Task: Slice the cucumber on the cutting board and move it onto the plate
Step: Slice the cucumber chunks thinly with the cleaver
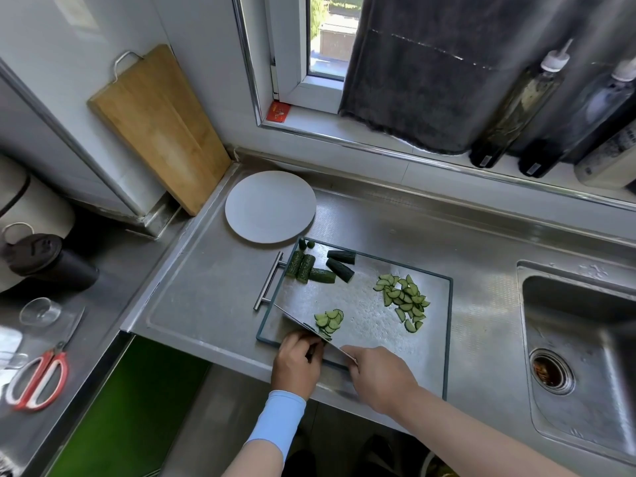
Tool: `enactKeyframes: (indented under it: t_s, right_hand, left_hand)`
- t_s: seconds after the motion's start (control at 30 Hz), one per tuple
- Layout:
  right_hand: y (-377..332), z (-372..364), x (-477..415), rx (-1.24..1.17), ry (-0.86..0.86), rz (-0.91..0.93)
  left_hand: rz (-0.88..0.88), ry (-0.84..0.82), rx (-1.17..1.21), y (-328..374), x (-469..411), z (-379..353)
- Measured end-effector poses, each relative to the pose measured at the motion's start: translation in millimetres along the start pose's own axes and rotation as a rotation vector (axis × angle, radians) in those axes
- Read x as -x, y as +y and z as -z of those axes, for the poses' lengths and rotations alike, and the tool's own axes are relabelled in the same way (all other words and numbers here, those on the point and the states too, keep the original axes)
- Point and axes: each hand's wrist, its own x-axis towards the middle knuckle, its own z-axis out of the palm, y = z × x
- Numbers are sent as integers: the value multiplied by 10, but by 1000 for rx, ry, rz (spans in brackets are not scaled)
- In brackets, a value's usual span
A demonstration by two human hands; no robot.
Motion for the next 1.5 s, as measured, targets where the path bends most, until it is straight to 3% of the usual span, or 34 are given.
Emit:
enactKeyframes:
  t_s: [0.53, 1.0, 1.5]
  right_hand:
    - [59, -24, 75, -48, 69, 56]
    - [39, -30, -5, -8, -13, 6]
    - [70, -33, 73, -39, 68, 73]
  left_hand:
    - [-19, 7, -26, 45, -17, 51]
    - [-3, -12, -8, -29, 5, -8]
    - [-42, 9, -8, -40, -10, 7]
